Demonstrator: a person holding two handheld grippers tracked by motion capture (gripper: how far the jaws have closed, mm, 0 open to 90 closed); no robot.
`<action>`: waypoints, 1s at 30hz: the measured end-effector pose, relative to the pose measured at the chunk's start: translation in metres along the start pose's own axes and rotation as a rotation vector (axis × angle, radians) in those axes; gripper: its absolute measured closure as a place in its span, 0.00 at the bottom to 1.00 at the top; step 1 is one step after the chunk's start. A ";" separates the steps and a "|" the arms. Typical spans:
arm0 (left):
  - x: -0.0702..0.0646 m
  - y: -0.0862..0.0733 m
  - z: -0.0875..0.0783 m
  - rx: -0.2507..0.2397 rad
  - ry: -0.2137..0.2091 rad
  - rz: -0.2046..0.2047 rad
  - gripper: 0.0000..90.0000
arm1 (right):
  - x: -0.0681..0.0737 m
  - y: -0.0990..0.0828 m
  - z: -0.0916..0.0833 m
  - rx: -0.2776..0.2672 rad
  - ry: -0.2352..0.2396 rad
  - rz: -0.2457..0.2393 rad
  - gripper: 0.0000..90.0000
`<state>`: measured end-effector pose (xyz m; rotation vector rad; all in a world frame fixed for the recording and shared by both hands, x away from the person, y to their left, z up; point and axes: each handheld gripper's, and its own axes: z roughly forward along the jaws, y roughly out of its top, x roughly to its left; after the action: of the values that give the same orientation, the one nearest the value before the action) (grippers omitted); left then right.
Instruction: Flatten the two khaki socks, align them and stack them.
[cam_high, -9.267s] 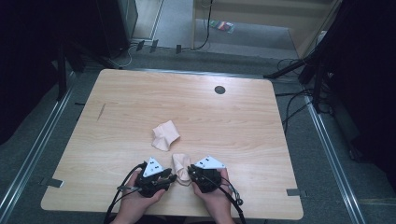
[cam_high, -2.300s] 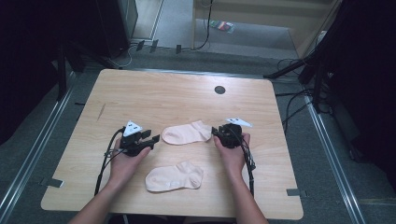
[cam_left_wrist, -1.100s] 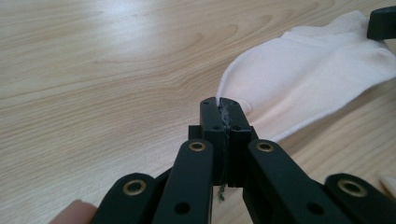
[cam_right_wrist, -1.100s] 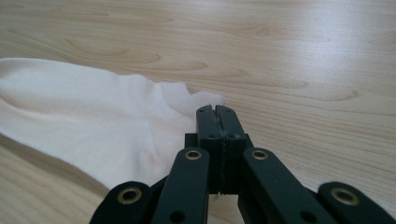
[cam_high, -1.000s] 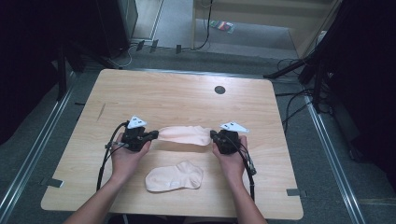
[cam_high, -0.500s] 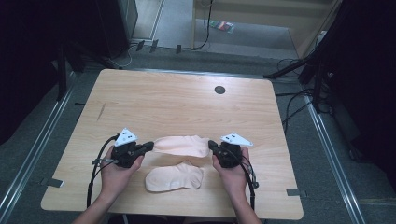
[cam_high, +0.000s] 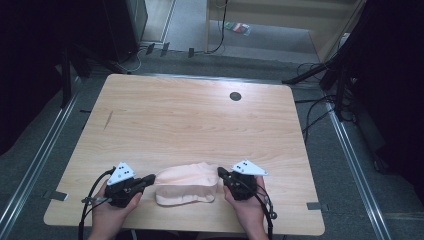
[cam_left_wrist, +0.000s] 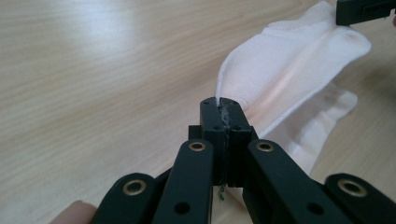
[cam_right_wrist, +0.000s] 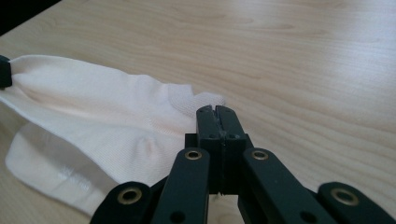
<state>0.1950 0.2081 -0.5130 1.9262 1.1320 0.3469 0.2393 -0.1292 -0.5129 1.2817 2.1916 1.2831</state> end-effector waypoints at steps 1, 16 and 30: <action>0.000 0.000 0.000 0.000 0.000 0.000 1.00 | 0.000 0.000 0.000 0.000 0.000 0.000 1.00; 0.005 -0.020 0.001 0.057 -0.031 -0.015 1.00 | -0.001 -0.025 -0.009 -0.021 0.028 0.073 1.00; 0.003 -0.022 0.006 0.057 -0.020 0.009 1.00 | 0.008 -0.023 0.031 0.054 0.079 0.043 0.84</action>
<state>0.1875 0.2124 -0.5337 1.9806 1.1313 0.3027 0.2417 -0.1104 -0.5479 1.3260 2.2790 1.3205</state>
